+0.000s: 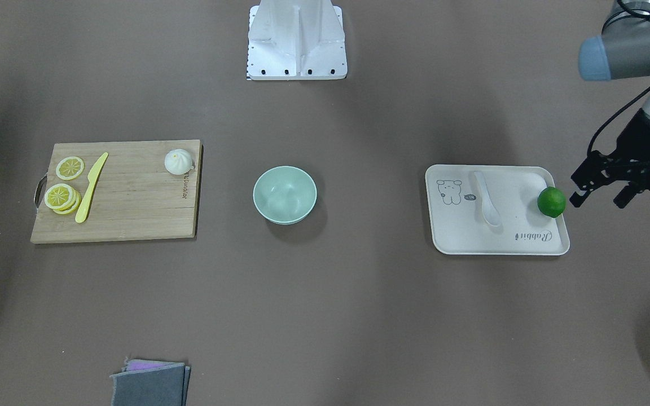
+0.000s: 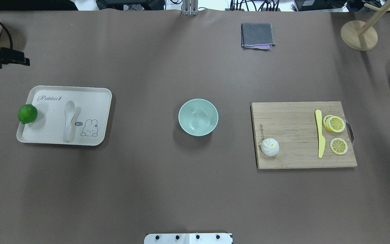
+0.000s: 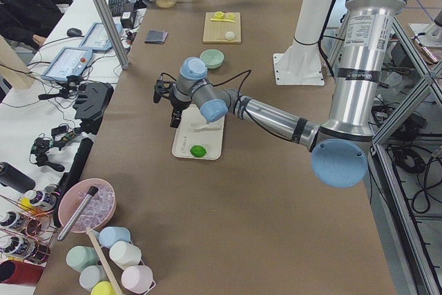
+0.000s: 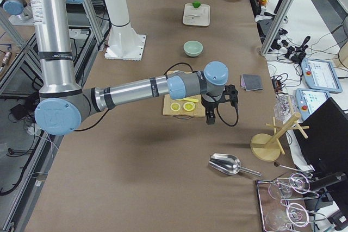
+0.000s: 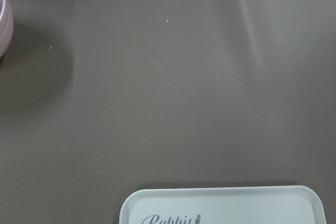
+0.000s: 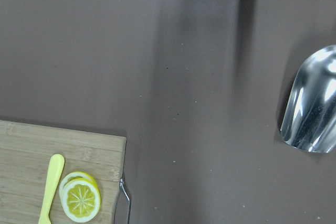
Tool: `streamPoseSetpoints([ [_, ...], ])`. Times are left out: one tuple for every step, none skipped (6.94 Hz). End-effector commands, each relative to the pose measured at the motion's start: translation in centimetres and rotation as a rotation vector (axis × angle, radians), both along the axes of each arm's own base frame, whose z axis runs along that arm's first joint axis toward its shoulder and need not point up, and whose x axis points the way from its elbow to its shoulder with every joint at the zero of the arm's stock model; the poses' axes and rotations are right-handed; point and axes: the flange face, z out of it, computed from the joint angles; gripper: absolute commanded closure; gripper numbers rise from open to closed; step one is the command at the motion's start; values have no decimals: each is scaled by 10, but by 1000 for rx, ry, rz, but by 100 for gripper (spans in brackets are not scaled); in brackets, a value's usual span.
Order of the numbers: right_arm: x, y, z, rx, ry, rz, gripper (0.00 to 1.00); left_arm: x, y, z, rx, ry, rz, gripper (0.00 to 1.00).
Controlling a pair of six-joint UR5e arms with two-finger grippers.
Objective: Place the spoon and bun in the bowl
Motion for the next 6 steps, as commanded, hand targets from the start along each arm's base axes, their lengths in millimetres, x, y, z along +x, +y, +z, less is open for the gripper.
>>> streamPoseSetpoints([
  [-5, -2, -14, 12, -59, -16, 0, 89, 33, 2, -32, -19, -38, 2],
  [-5, -2, -15, 13, -59, -16, 0, 150, 63, 7, 15, -82, -34, 2],
  [-6, -2, -15, 12, -59, -18, 0, 182, 85, 10, 27, -99, -19, 2],
  [-5, -2, -15, 13, -59, -16, 0, 190, 91, 10, 30, -98, -1, 3],
  [-6, -2, -15, 13, -59, -18, 0, 187, 95, 17, 30, -106, 6, 7],
  [-6, -2, -15, 12, -61, -18, 0, 178, 102, 31, 38, -99, 8, 18],
])
